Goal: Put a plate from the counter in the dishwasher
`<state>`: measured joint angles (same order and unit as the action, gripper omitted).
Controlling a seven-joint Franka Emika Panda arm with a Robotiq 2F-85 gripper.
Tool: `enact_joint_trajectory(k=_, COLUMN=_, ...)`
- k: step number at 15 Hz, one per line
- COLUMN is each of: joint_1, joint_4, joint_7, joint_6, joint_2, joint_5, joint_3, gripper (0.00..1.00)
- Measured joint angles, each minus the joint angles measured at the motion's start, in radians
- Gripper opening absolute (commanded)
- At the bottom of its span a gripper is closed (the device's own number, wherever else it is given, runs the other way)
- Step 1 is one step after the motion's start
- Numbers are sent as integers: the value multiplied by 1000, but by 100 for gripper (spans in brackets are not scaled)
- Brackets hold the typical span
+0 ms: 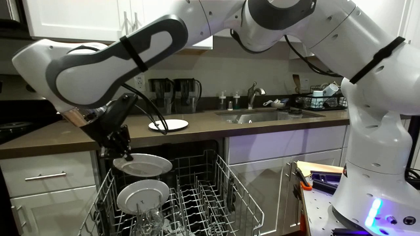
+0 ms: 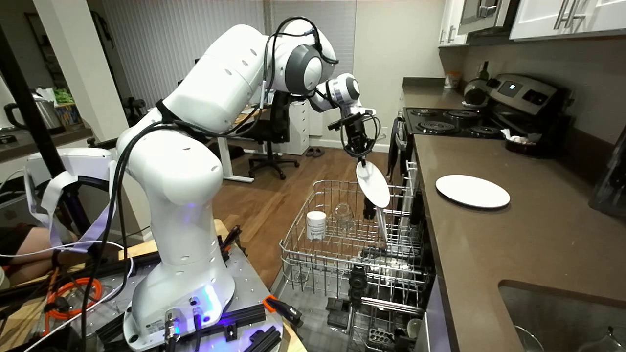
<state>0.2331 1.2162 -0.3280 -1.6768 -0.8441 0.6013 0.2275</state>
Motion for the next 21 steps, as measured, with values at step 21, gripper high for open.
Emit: enact_joint_trajectory(k=21, joint_1=125, joint_4=51, joint_7=90, joint_6=71, joint_2=77, joint_5=-160, joint_3=-162, gripper=7)
